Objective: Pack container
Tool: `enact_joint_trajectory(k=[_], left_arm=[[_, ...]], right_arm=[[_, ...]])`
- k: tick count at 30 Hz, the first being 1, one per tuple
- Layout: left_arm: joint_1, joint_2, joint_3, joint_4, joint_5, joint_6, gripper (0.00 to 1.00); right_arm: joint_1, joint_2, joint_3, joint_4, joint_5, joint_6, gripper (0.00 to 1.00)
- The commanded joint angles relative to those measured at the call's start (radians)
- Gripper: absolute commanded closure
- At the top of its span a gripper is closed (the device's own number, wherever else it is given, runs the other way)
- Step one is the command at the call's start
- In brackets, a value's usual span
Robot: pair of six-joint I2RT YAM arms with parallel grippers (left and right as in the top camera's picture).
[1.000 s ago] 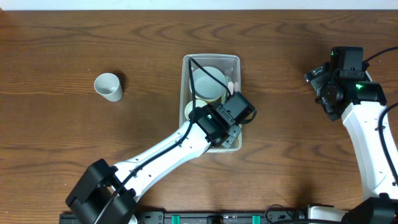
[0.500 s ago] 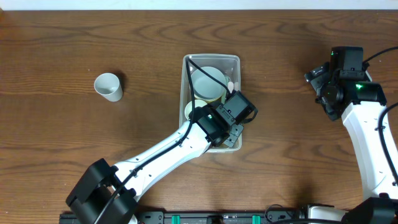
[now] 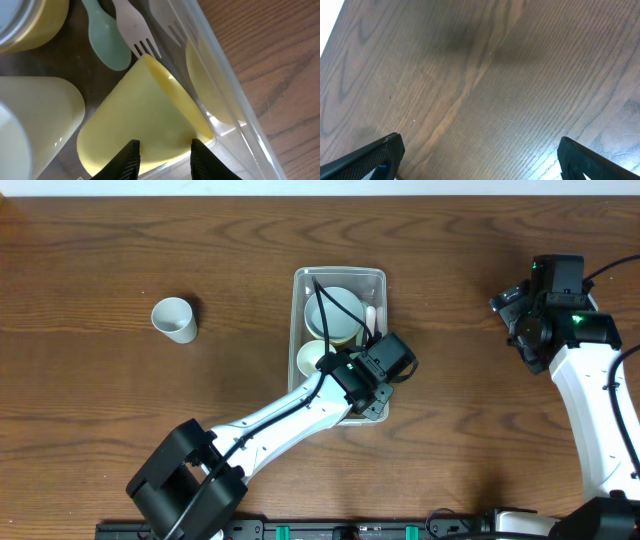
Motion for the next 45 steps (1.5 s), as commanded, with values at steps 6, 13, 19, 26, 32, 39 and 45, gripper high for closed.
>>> enact_joint_trajectory(k=[6,13,19,26,32,39,45], left_arm=[[-0.002,0.002,0.023,0.000,-0.032,-0.008,0.66],[-0.002,0.002,0.042,0.000,-0.032,-0.074,0.66],[-0.002,0.002,0.067,-0.001,-0.032,-0.117,0.66],[-0.002,0.002,0.078,-0.001,-0.031,-0.150,0.65],[-0.002,0.002,0.077,-0.001,-0.032,-0.150,0.66],[-0.002,0.040,0.077,-0.001,-0.058,-0.145,0.66],[-0.002,0.065,0.077,-0.001,-0.074,-0.130,0.66]], right_arm=[[-0.004,0.001,0.000,-0.001,0.017,0.017,0.01],[-0.004,0.001,0.000,-0.001,0.018,0.017,0.01],[-0.004,0.001,0.000,-0.001,0.018,0.017,0.01],[-0.005,0.001,0.000,-0.001,0.018,0.017,0.01],[-0.004,0.001,0.000,-0.001,0.017,0.017,0.01],[-0.004,0.001,0.000,-0.001,0.017,0.017,0.01],[-0.005,0.001,0.000,-0.001,0.018,0.017,0.01]])
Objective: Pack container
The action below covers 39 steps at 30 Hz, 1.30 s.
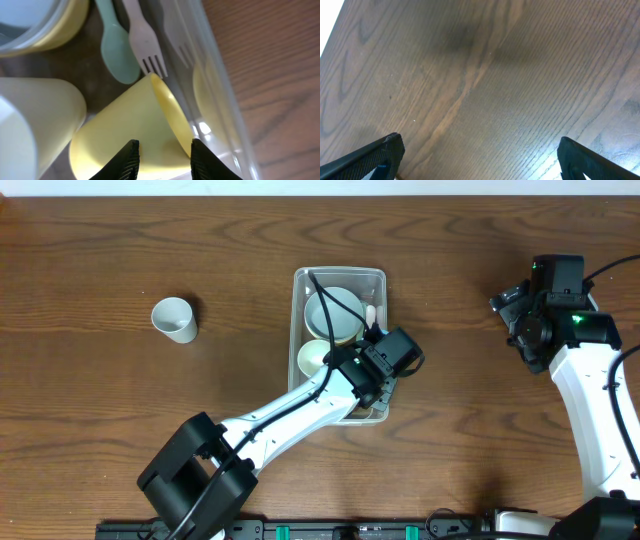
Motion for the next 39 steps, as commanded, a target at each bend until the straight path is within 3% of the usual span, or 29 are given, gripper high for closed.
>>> enact_joint_trajectory(k=[1,7,10,11,22,26,39], left_arm=[[-0.001,0.018,0.022,-0.004,-0.032,0.006,0.66],[-0.001,0.018,0.022,-0.004,-0.036,0.006,0.66],[-0.001,0.018,0.022,-0.005,-0.039,0.006,0.81],[-0.001,0.018,0.022,-0.007,-0.039,0.006,0.81],[-0.001,0.018,0.022,-0.055,-0.039,0.023,0.81],[-0.001,0.018,0.022,-0.093,-0.039,0.042,0.72],[-0.001,0.018,0.022,-0.152,-0.039,0.079,0.71]], right_arm=[[-0.005,0.001,0.000,-0.001,0.018,0.017,0.01],[-0.004,0.001,0.000,-0.001,0.017,0.017,0.01],[-0.004,0.001,0.000,-0.001,0.018,0.017,0.01],[-0.005,0.001,0.000,-0.001,0.018,0.017,0.01],[-0.005,0.001,0.000,-0.001,0.017,0.017,0.01],[-0.004,0.001,0.000,-0.001,0.018,0.017,0.01],[-0.004,0.001,0.000,-0.001,0.017,0.017,0.01]])
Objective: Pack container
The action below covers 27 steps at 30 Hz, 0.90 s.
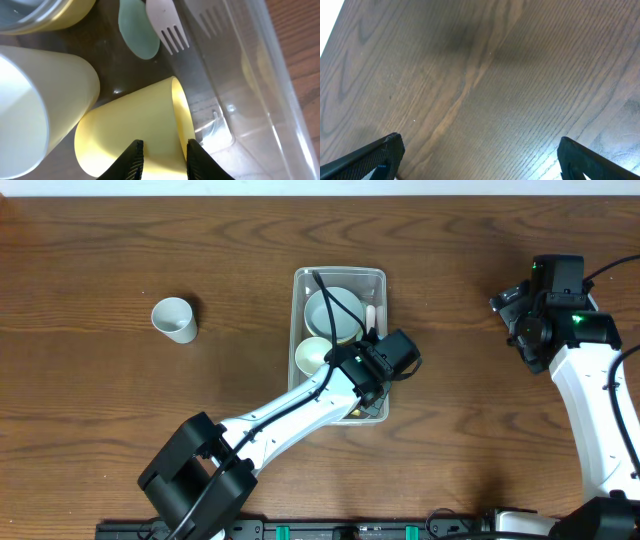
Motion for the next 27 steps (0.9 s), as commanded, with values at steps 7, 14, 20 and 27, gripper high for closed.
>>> enact_joint_trajectory(k=[7,14,20,27], left_arm=[[-0.001,0.014,0.002,-0.049,-0.012,0.041,0.71],[-0.001,0.015,0.002,-0.078,-0.031,0.047,0.71],[-0.001,0.015,0.002,-0.085,-0.035,0.047,0.80],[-0.001,0.015,0.002,-0.086,-0.035,0.047,0.94]], right_arm=[[-0.004,0.001,0.000,-0.001,0.017,0.017,0.01],[-0.005,0.001,0.000,-0.001,0.018,0.017,0.01],[-0.004,0.001,0.000,-0.001,0.018,0.017,0.01],[-0.004,0.001,0.000,-0.001,0.018,0.017,0.01]])
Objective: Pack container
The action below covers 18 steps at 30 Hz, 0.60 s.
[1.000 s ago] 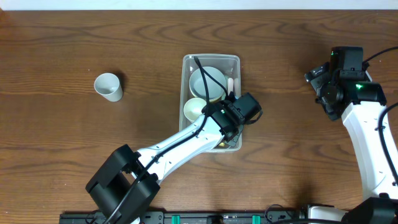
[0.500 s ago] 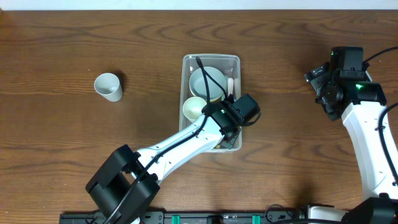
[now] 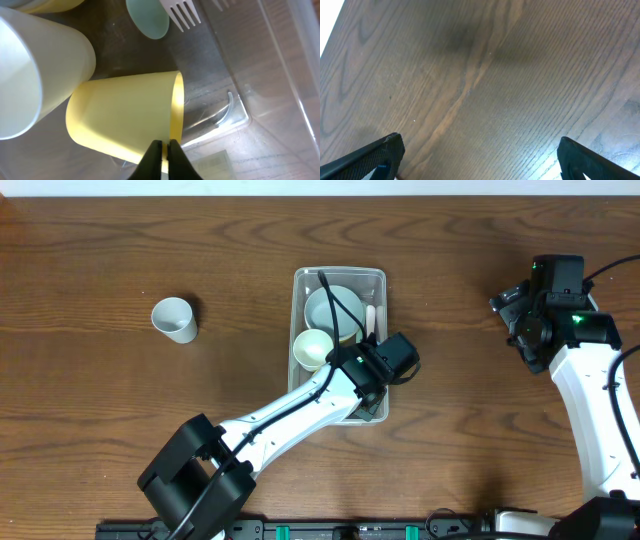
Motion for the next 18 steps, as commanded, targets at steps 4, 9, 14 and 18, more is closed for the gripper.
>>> enact_joint_trajectory(k=[4,9,14,18], left_arm=[[0.006,0.018,-0.010,-0.019,-0.011,0.002,0.94],[0.006,0.018,-0.010,-0.042,-0.037,0.002,0.87],[0.006,0.018,-0.010,-0.061,-0.036,0.010,0.61],[0.006,0.018,-0.010,-0.060,-0.037,0.025,0.59]], right_arm=[[-0.004,0.001,0.000,-0.001,0.018,0.017,0.01],[-0.005,0.001,0.000,-0.001,0.017,0.017,0.01],[-0.004,0.001,0.000,-0.001,0.018,0.017,0.01],[-0.005,0.001,0.000,-0.001,0.017,0.017,0.01]])
